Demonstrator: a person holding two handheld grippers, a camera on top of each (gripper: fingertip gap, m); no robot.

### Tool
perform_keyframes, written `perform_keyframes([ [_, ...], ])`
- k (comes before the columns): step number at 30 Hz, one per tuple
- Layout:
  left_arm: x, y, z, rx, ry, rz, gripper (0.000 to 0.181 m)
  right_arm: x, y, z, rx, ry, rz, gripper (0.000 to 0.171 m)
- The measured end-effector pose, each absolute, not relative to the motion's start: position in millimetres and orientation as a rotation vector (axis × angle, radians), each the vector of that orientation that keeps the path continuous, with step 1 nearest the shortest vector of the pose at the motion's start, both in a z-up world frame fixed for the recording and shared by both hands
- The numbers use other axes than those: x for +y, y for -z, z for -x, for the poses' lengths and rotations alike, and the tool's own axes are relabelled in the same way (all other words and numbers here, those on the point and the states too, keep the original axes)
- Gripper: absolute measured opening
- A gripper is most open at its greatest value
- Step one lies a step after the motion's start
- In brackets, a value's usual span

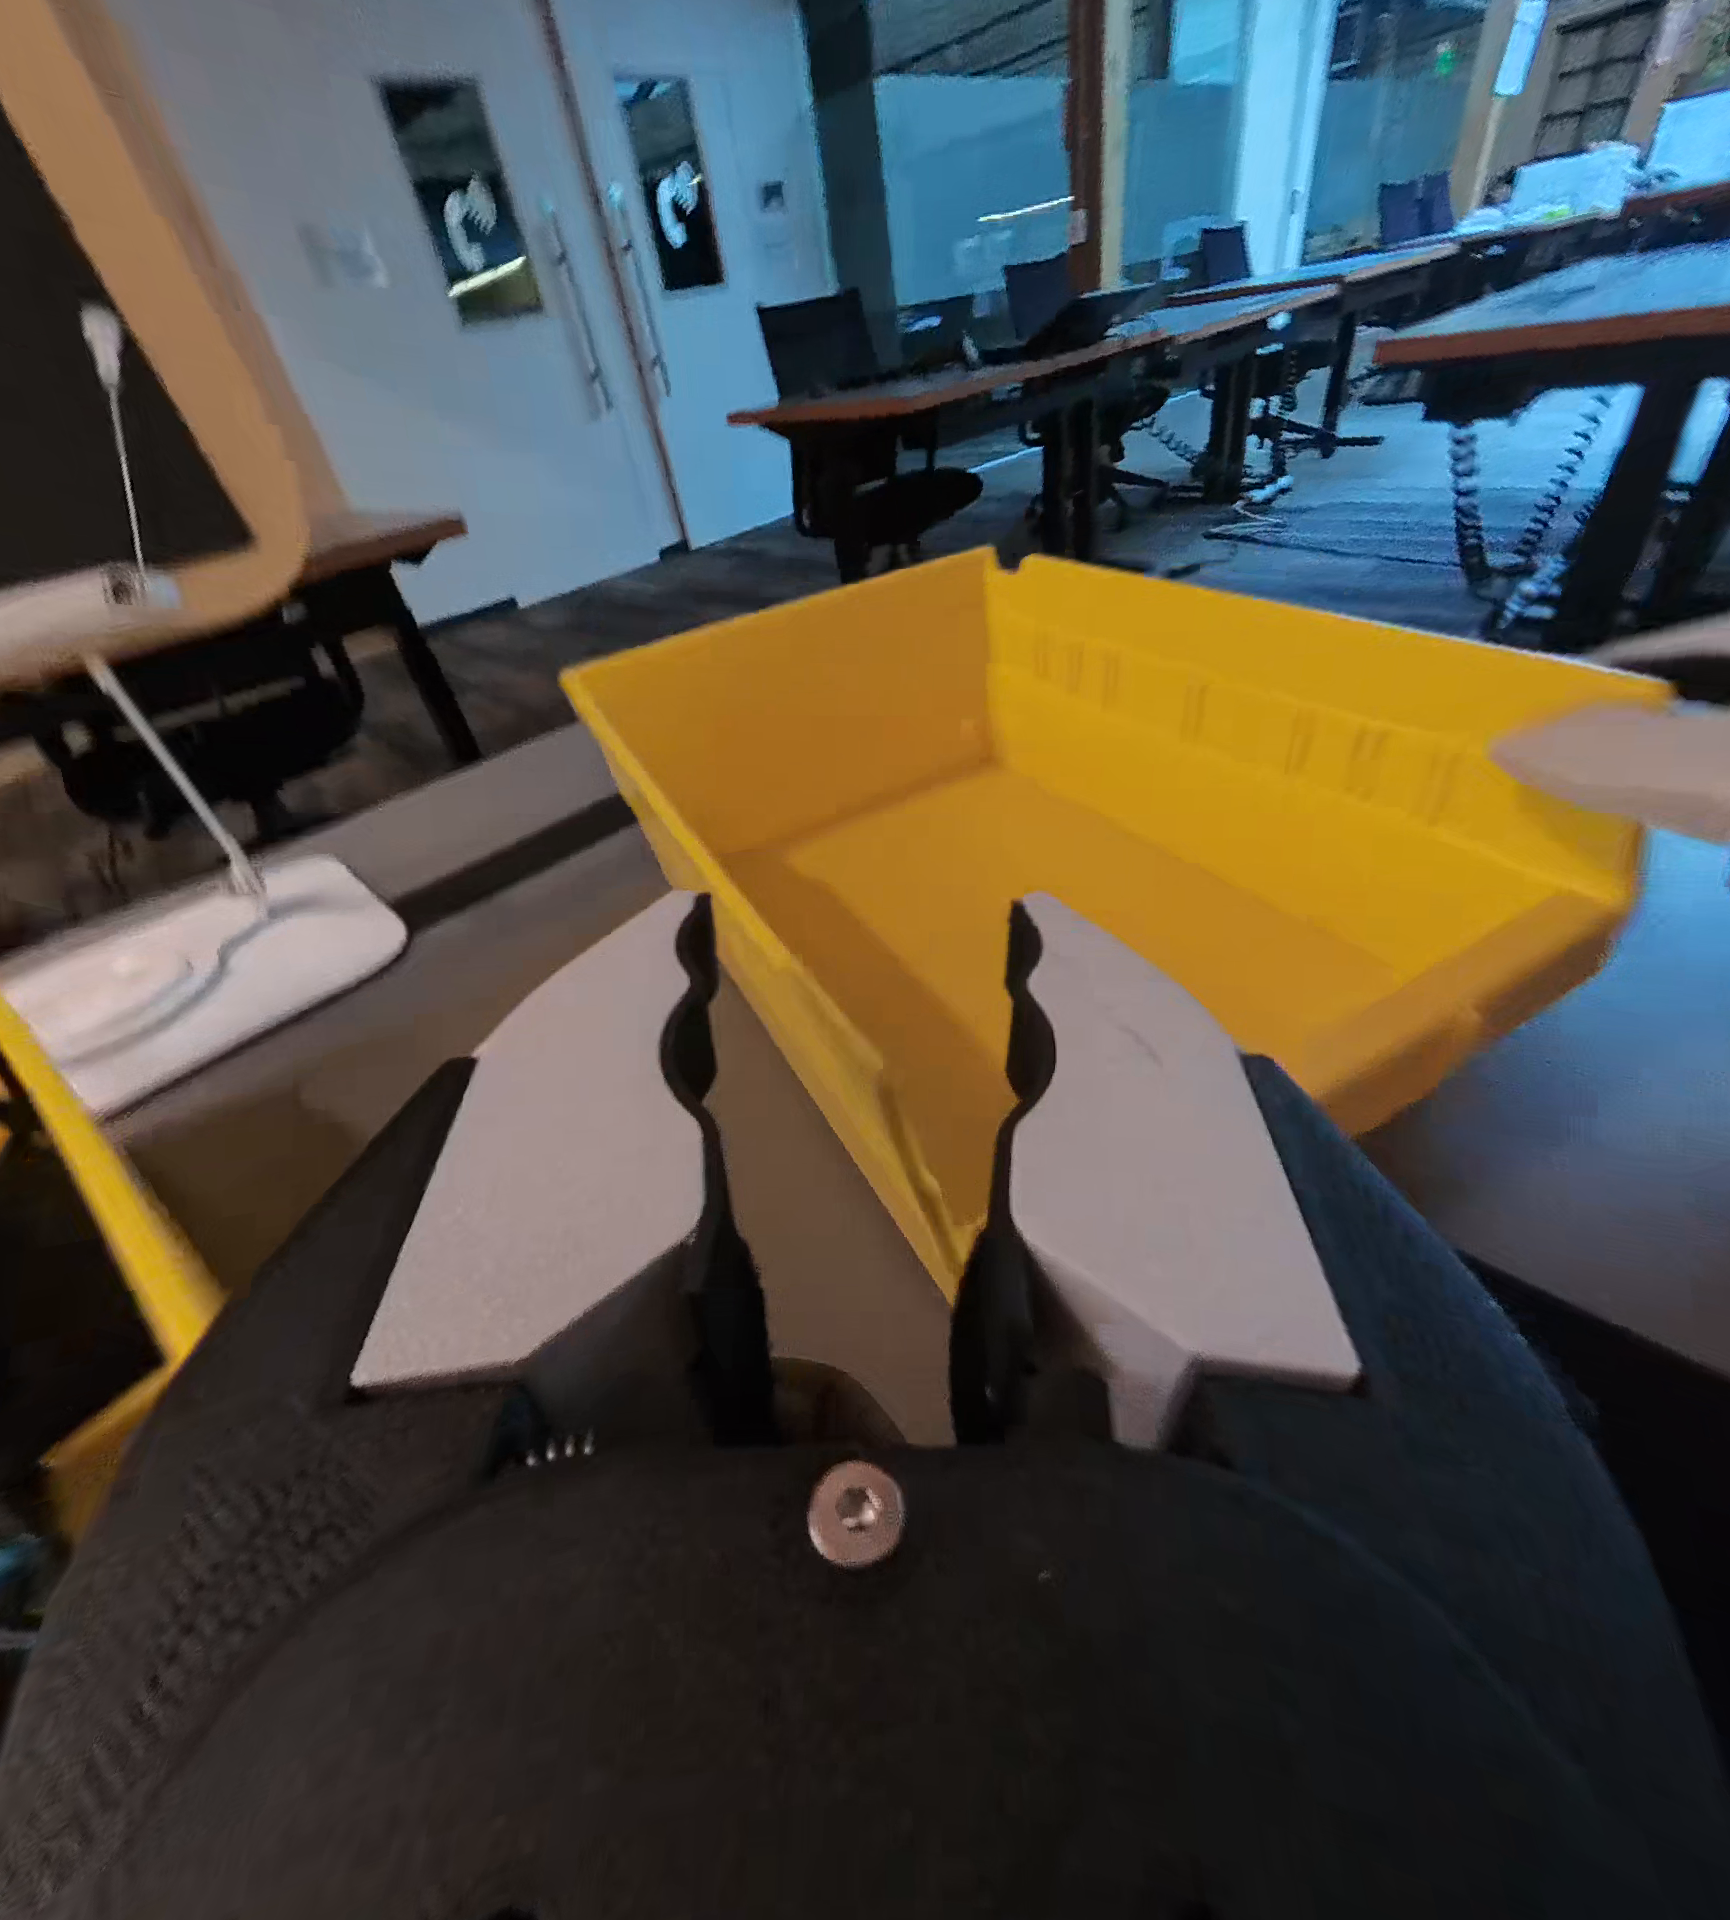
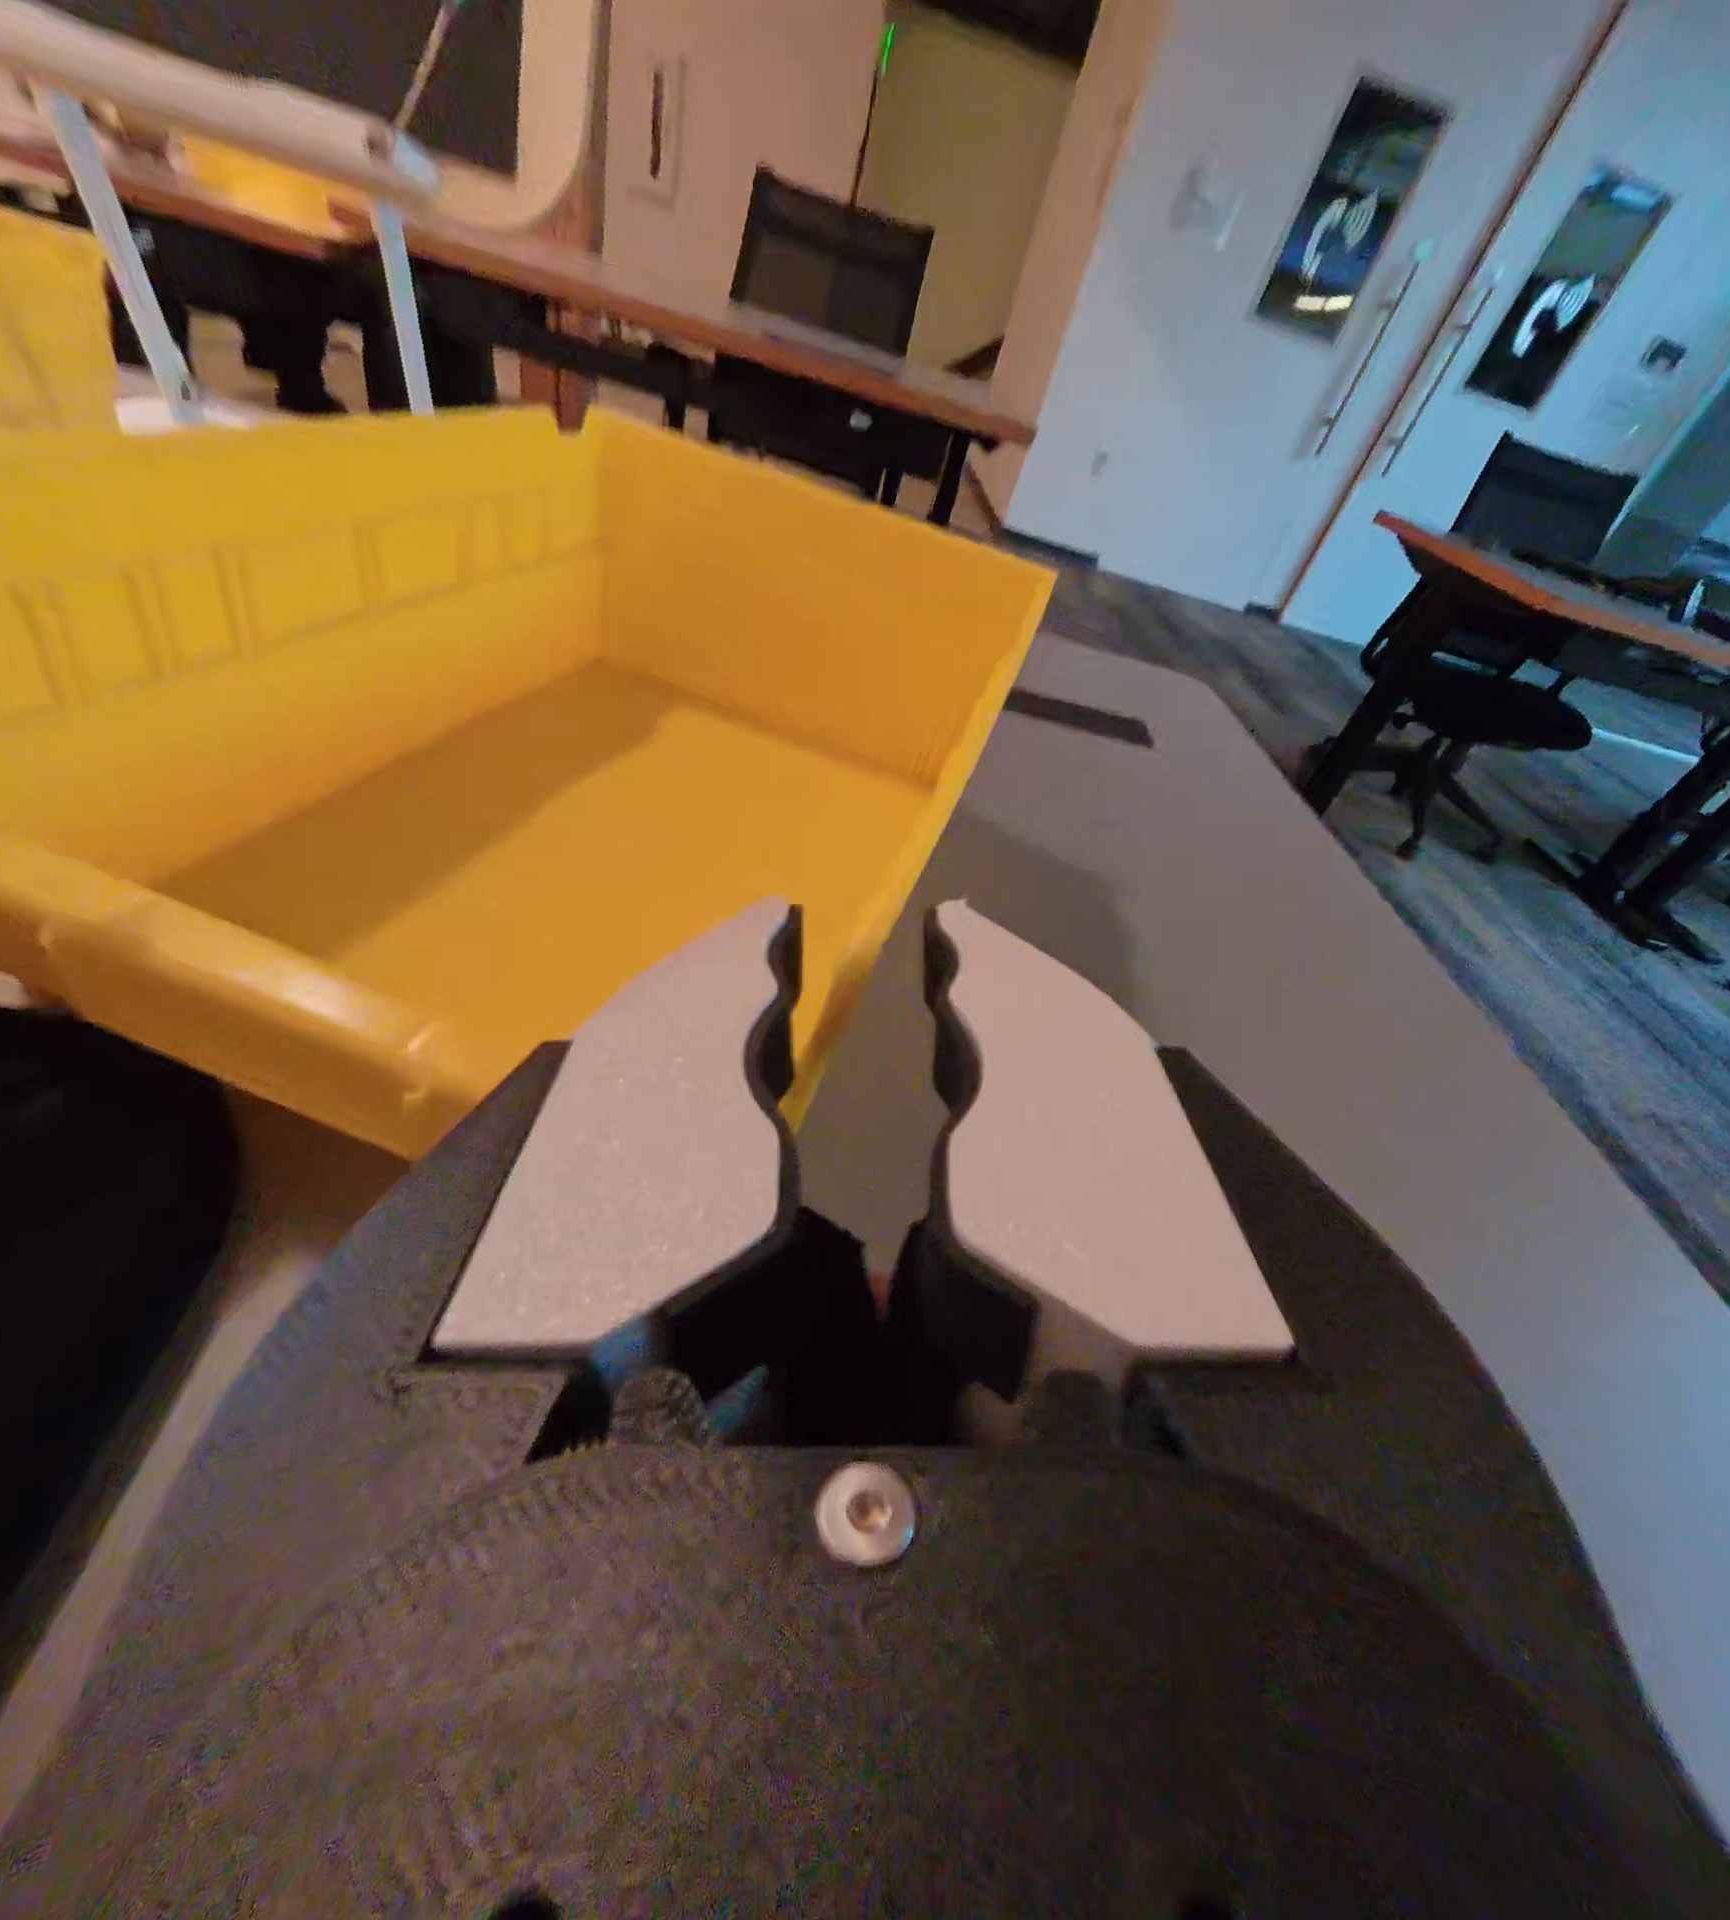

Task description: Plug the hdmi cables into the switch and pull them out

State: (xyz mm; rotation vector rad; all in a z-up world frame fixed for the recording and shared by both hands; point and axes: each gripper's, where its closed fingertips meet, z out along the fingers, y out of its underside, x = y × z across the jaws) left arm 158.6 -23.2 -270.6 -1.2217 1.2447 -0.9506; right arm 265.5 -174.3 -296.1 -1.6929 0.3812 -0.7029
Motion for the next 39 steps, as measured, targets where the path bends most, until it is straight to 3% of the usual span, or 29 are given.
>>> perform_keyframes([
  [4, -32.6, 257.7, -103.1, 1.469, 0.790, 1.044, 0.058, -193.0, 257.4, -266.0, 0.378, 0.730, 1.443, 0.060],
  [7, 11.0, 288.9, -54.2, 1.659, 0.500, 1.093, 0.058, -200.5, 246.0, -266.5, 0.394, 0.712, 1.356, 0.082],
  [13, 95.3, 346.9, -13.0, 1.901, 0.021, 1.076, 0.058, -193.3, 240.4, -256.2, 0.388, 0.616, 1.299, 0.072],
  [15, 108.4, 364.3, -3.7, 1.965, -0.017, 1.135, 0.049, -192.0, 244.3, -258.6, 0.382, 0.651, 1.331, 0.071],
  [28, 158.0, 366.7, 65.9, 1.995, -0.107, 1.254, 0.047, -178.3, 264.0, -254.1, 0.341, 0.595, 1.478, 0.053],
  [39, 171.7, 369.2, 90.7, 2.094, -0.044, 1.250, 0.049, -164.7, 272.3, -244.2, 0.303, 0.531, 1.541, 0.053],
])
